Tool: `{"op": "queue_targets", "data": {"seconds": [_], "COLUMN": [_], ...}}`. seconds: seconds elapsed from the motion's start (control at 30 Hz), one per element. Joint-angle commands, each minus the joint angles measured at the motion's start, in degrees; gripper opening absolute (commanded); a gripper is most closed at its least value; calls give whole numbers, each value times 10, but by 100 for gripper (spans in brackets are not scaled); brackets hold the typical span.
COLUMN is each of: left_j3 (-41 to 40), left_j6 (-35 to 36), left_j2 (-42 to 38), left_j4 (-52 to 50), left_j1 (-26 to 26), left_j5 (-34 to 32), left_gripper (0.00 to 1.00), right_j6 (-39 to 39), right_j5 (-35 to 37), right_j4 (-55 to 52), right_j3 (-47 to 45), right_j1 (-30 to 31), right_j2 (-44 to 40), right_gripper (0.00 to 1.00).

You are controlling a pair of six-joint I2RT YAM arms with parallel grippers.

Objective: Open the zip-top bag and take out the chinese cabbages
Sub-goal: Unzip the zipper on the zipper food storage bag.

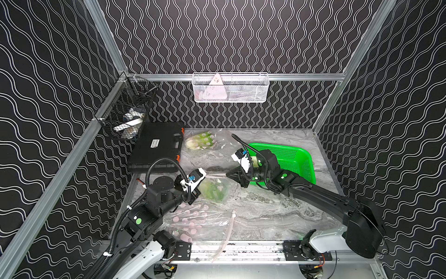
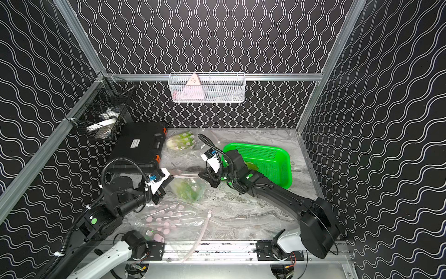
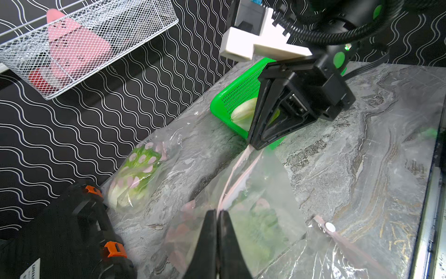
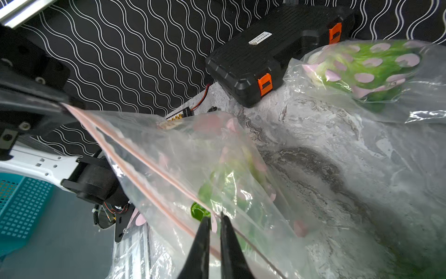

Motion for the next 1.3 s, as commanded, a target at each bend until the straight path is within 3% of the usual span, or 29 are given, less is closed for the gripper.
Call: {"op": "queue_targets", "data": {"seconds": [0.0,0.63,0.9,1.13,1.27], "left_j3": [-2,-8,-7,-6,-9], "left_j6": [3,-4,-11,-6,-6], "left_j2": [-1,10,16,14,11], "left_j4": [18,31,40,39,38], "left_j1": [0,0,0,0,-1], "left_j5": [10,-5,-4,-5,-4], "left_gripper": [0,0,0,0,0], "right_j6": [10,-30,-4,-3,2], "right_j5": [-11,-41,-52,16,83], "right_j4": [3,-87,-72,-86,-80], "right_j3": [12,45,47,59,52], "right_j1": [2,34,42,46,46], "right_j2": [13,26,70,77,62], "right_gripper": [12,11,8,8,18]}}
